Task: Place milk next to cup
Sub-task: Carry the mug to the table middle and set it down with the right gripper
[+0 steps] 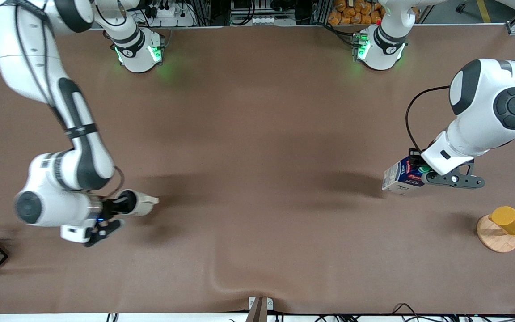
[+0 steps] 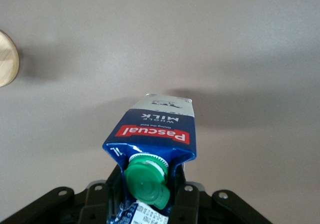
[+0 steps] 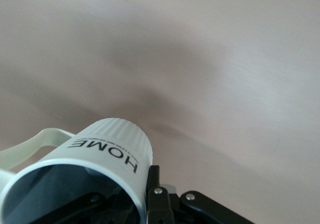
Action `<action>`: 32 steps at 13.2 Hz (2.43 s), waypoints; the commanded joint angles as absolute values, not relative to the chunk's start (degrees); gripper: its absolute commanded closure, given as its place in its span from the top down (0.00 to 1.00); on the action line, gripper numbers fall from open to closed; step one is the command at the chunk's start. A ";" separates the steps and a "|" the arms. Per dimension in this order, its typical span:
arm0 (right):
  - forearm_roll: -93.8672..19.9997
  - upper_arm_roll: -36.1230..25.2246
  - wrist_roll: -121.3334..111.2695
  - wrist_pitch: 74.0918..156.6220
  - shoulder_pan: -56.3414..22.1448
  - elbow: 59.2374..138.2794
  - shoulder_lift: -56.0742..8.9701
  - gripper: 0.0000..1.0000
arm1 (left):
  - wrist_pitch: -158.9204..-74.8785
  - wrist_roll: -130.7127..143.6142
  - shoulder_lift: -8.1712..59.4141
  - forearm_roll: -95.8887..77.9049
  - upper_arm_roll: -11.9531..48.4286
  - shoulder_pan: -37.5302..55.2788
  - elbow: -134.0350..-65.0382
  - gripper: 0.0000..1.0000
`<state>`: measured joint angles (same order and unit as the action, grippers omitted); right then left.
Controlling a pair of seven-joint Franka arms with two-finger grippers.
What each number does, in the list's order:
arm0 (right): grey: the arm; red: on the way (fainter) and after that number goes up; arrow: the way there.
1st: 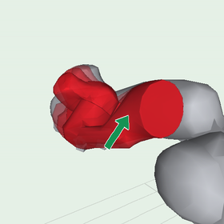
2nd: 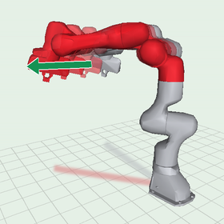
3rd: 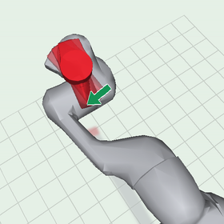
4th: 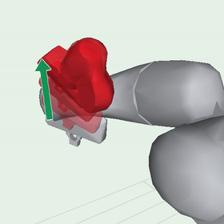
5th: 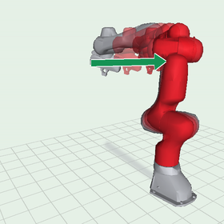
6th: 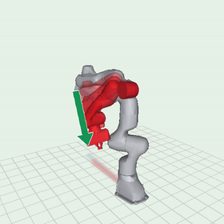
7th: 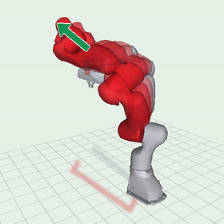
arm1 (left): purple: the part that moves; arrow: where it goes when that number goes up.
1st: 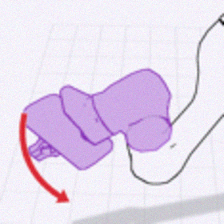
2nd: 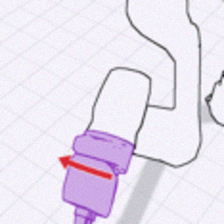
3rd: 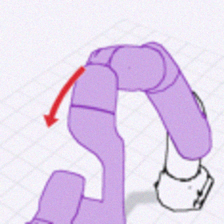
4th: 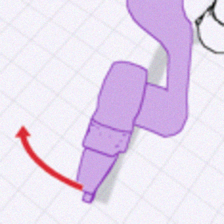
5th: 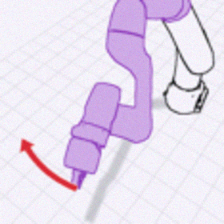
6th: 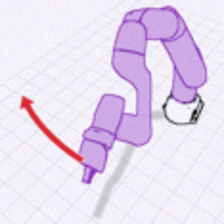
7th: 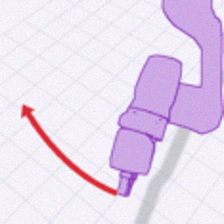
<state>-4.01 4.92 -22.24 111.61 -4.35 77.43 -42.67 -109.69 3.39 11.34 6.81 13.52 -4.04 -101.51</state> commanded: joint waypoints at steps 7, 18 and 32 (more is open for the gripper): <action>-4.66 6.15 17.09 114.15 -23.27 76.11 -42.63 0.00 | -103.10 10.01 11.51 3.87 14.85 -1.59 -96.77 0.40; -4.31 5.89 59.93 128.49 -36.90 75.85 -48.16 0.00 | -102.66 18.26 11.60 3.69 15.64 2.28 -96.77 0.39; -4.75 6.06 53.04 115.61 -28.67 76.55 -37.20 1.00 | -102.74 32.33 14.32 2.37 15.64 8.69 -94.75 0.39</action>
